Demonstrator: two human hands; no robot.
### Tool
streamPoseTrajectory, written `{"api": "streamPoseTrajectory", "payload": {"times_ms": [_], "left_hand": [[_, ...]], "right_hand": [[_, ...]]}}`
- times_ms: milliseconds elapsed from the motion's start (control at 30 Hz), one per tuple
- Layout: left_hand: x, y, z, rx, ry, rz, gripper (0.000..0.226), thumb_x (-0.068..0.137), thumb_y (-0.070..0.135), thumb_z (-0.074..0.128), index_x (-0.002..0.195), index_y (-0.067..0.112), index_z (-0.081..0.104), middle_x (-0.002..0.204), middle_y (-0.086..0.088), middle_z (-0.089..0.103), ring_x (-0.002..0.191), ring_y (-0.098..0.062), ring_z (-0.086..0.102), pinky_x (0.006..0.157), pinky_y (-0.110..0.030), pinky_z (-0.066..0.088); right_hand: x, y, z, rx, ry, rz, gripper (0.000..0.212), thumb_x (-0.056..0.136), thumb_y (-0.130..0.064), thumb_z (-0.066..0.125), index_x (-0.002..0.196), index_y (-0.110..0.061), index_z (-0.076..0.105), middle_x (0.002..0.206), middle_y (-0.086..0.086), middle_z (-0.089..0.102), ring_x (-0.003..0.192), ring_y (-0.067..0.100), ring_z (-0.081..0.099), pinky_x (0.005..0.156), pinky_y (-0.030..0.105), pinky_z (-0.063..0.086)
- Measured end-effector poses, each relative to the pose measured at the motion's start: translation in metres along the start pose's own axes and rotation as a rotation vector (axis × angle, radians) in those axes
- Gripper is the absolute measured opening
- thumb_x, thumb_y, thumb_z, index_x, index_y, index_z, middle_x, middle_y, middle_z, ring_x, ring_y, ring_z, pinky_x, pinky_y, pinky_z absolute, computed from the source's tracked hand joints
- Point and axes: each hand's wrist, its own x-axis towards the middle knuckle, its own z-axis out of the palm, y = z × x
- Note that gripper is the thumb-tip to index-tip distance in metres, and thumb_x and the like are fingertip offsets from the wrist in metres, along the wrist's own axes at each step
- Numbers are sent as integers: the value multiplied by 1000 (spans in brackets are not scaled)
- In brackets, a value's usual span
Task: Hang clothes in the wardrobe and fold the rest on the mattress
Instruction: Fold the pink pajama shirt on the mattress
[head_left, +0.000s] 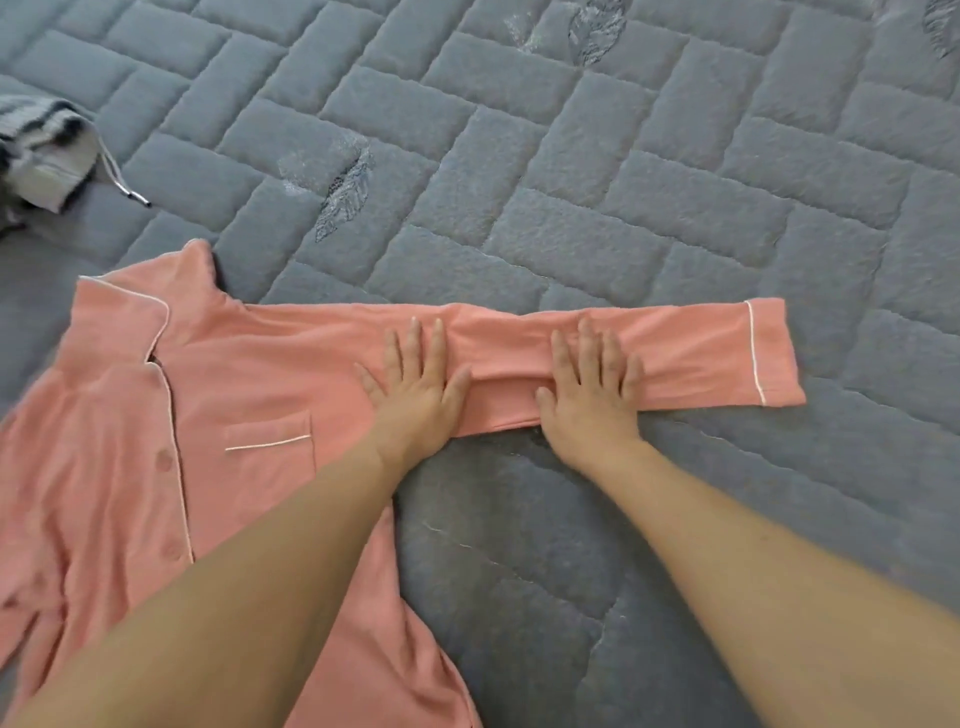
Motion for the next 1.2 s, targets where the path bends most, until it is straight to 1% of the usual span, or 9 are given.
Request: {"api": "streamPoseTrajectory", "payload": {"times_ms": [100,233,467,667,767,900,1033,1100,1200], "left_hand": [[-25,-50,-17,26,64,47,64,104,48,24,159,28,-2,167,5,-9,152,-16,-12,121,-54,-8],[-74,-155,-32,51,77,-219,67,100,55,17,159,29,-3,166,3,-13,152,-19,-14,122,-49,-11],[-164,-294,-60,97,81,-61,63,99,51,23,158,28,16,167,-2,3,154,-23,-1,123,-51,5],[-247,-410,-81,-87,230,-764,63,100,43,41,156,19,25,160,-11,23,148,-33,18,121,-51,10],[-297,-477,-87,-319,122,-981,45,102,36,38,141,13,43,152,-17,36,138,-37,31,115,-52,23],[-337,-537,-98,-260,121,-993,41,99,46,30,128,31,55,146,-6,43,128,-37,38,107,-53,32],[-339,-573,-97,-141,17,-840,38,91,43,43,125,33,56,156,3,26,145,-25,14,115,-63,2],[-339,-583,-97,19,-119,-675,43,83,44,41,116,27,62,151,-3,29,147,-26,10,115,-63,-12],[-352,-591,-104,92,-137,-558,22,86,38,45,91,26,63,121,-6,57,126,-29,45,119,-51,17]], "right_hand": [[3,-35,15,28,104,76,74,95,-37,35,158,-15,2,164,15,-11,150,34,-13,118,57,-9],[2,-116,33,-13,50,-123,74,97,-49,28,158,-16,0,164,13,-13,150,31,-15,117,54,-15],[-24,-297,68,11,-17,-353,71,99,-45,31,158,-19,1,165,7,-10,151,27,-13,119,50,-12],[-66,-436,94,-19,-51,-679,58,99,-37,38,153,-17,29,164,6,14,151,26,6,120,50,-3],[-87,-495,106,-66,-6,-887,31,97,-25,44,122,-15,59,150,5,40,143,26,27,119,44,8],[-102,-580,119,11,14,-1025,32,96,-13,46,126,-15,55,147,5,45,136,25,39,114,41,21],[-96,-645,138,-311,-237,-1088,58,93,-17,42,150,-24,30,158,2,25,146,26,18,118,48,12],[-92,-668,142,-482,-290,-1028,54,88,-30,47,141,-28,38,145,5,35,138,29,26,113,51,19],[-96,-696,147,-736,-336,-984,43,91,-44,43,129,-29,54,138,8,46,131,31,37,107,48,25]]}}
